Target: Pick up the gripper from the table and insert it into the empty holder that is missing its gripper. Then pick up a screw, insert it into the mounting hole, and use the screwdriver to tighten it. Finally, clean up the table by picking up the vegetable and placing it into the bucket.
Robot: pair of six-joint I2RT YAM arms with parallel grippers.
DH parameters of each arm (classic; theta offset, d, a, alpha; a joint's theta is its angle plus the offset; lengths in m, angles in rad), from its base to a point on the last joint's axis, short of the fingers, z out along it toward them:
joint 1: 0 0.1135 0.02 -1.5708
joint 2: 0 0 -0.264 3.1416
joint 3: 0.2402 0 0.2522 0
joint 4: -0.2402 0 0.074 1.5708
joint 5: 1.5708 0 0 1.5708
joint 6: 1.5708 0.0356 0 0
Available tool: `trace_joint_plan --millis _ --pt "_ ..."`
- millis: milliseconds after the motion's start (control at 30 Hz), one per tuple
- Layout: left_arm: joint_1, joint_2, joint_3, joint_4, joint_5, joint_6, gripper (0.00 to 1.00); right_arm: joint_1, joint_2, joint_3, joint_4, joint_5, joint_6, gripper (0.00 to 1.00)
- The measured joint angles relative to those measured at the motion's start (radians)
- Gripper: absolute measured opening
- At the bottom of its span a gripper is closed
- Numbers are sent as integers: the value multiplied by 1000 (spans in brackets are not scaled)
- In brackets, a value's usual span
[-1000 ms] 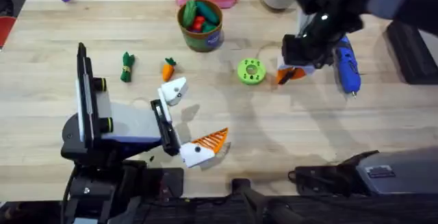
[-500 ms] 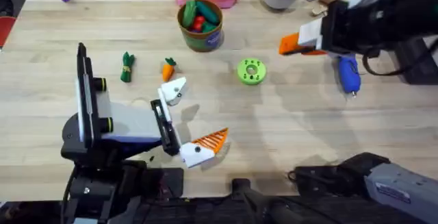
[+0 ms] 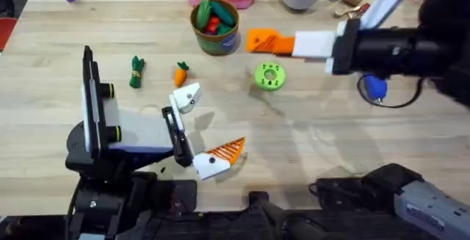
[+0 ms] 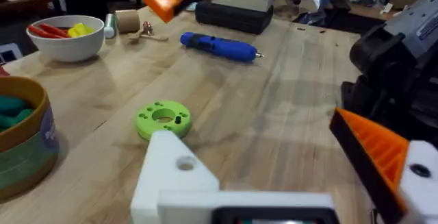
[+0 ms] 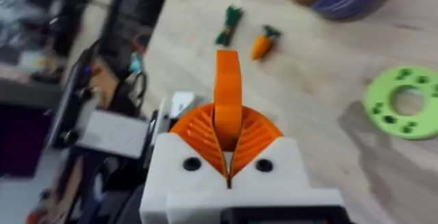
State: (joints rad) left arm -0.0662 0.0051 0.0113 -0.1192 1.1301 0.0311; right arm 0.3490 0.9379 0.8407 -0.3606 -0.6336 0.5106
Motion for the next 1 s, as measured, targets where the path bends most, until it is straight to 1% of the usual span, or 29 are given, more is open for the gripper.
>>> trace_joint_plan --millis 133,267,433,633,800,1000 --pt "0 0 0 0 0 0 985 -7 12 -71 125 -176 20 9" --pt "0 0 0 0 0 0 985 -7 58 -129 247 -324 50 9" --pt "0 0 0 0 0 0 985 -39 168 -175 371 -499 101 9" --pt "0 0 0 0 0 0 985 -98 317 -181 523 -695 167 9" --pt "0 0 0 0 0 0 985 -104 438 -181 565 -812 200 8" --pt "0 0 0 0 0 0 985 -102 564 -181 565 -867 215 8"
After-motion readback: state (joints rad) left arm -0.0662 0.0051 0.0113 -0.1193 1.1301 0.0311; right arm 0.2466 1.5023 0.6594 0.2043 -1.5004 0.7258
